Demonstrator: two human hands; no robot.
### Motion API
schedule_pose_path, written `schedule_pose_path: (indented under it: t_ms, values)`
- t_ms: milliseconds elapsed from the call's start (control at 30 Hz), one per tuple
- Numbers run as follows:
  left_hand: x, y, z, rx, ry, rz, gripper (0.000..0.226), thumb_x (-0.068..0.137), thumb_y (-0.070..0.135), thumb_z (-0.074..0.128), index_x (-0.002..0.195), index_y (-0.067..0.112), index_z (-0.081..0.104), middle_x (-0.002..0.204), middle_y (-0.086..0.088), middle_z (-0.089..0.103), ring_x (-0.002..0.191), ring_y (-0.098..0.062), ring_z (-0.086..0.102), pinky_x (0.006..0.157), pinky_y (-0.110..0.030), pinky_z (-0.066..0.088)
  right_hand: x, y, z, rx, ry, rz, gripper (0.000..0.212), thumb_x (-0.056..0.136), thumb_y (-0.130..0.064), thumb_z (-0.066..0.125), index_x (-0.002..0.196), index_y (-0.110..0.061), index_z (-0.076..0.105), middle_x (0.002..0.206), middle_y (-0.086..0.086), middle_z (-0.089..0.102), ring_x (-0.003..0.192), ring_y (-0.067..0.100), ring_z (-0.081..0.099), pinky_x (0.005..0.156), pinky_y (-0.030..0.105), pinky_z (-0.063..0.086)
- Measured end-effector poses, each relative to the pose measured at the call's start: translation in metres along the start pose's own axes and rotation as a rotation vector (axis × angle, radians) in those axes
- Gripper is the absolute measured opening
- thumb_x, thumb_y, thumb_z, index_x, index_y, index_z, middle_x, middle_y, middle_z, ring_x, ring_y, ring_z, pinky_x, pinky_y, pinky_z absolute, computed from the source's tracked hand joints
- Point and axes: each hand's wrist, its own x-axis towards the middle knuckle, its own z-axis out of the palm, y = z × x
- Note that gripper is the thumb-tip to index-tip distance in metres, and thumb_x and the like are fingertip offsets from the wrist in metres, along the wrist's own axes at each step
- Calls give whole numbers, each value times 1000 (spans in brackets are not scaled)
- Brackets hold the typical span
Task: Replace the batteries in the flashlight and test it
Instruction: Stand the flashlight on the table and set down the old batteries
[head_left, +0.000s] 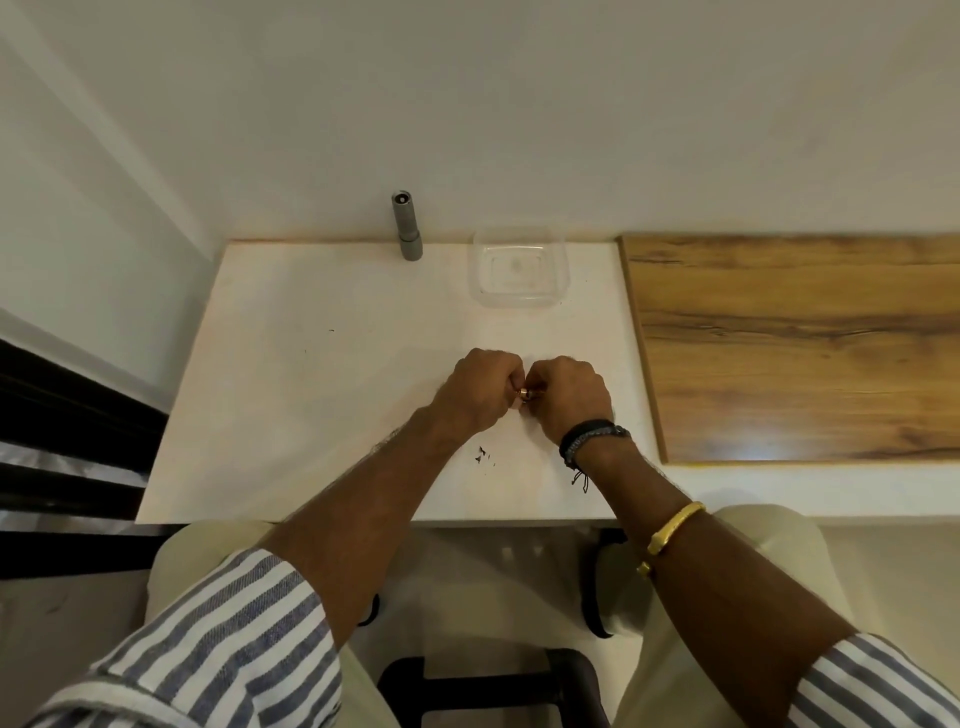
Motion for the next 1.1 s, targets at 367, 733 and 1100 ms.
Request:
schedule_pose_path:
  t_ms: [367, 733, 1100]
  values:
    - [-14, -17, 3, -150, 132, 45, 16, 78, 5, 78, 88, 16, 71, 81, 1, 75, 77, -16, 70, 76, -41, 59, 1, 1, 2, -77, 15, -117, 17, 94, -13, 60, 96, -20, 75, 86, 7, 73, 82, 31, 65, 68, 36, 52]
    - [52, -12, -72, -373, 587, -1, 13, 81, 13, 77, 93, 11, 79, 80, -3, 77, 71, -12, 72, 75, -28, 60, 110, -26, -63, 149, 185, -125, 9, 83, -28, 82, 91, -24, 79, 88, 4, 77, 82, 25, 69, 74, 35, 57]
    - [107, -35, -73, -351, 586, -281, 26, 83, 19, 78, 107, 12, 77, 98, -5, 77, 96, -19, 70, 87, -22, 47, 199, -41, -50, -142, -147, -165, 25, 82, -29, 83, 104, -21, 74, 109, 5, 72, 100, 27, 67, 92, 41, 58]
